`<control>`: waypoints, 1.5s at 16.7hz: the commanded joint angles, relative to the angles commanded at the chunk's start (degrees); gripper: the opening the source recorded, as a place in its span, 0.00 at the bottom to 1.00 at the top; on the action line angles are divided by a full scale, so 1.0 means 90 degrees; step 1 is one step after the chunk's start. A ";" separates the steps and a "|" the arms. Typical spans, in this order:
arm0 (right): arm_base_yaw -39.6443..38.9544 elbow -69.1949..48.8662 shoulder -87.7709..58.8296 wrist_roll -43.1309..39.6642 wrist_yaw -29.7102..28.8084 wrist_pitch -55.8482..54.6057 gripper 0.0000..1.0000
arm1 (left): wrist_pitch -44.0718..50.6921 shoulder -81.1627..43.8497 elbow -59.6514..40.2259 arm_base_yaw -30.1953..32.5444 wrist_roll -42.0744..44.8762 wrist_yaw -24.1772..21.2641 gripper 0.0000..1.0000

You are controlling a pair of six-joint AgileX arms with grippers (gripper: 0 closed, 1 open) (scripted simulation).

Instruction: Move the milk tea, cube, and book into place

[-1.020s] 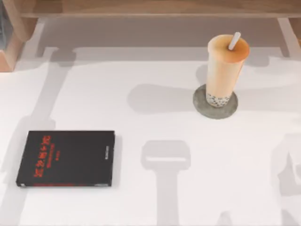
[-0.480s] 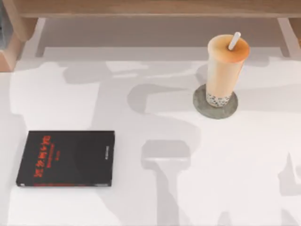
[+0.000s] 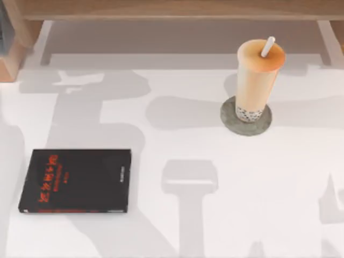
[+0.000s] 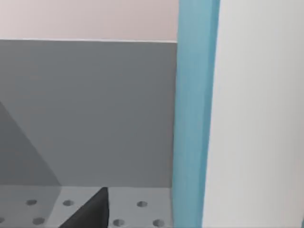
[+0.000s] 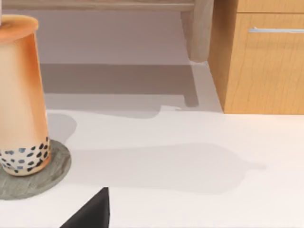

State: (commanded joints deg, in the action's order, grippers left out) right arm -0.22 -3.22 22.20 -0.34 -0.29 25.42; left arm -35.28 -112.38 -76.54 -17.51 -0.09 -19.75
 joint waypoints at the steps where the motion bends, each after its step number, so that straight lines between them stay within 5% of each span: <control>1: 0.0000 0.0000 0.0000 0.0000 0.0000 0.0000 1.00 | -0.0004 0.0003 -0.0005 -0.0004 0.0009 0.0013 1.00; 17: 0.0000 0.0000 0.0000 0.0000 0.0000 0.0000 1.00 | 0.0299 -0.0645 -0.0948 0.0142 -0.0006 0.0133 1.00; 25: 0.0000 0.0000 0.0000 0.0000 0.0000 0.0000 1.00 | 0.0299 -0.0645 -0.0948 0.0142 -0.0006 0.0133 0.40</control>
State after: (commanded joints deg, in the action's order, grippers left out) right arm -0.22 -3.22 22.20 -0.34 -0.29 25.42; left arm -32.59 -118.19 -85.07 -16.23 -0.14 -18.55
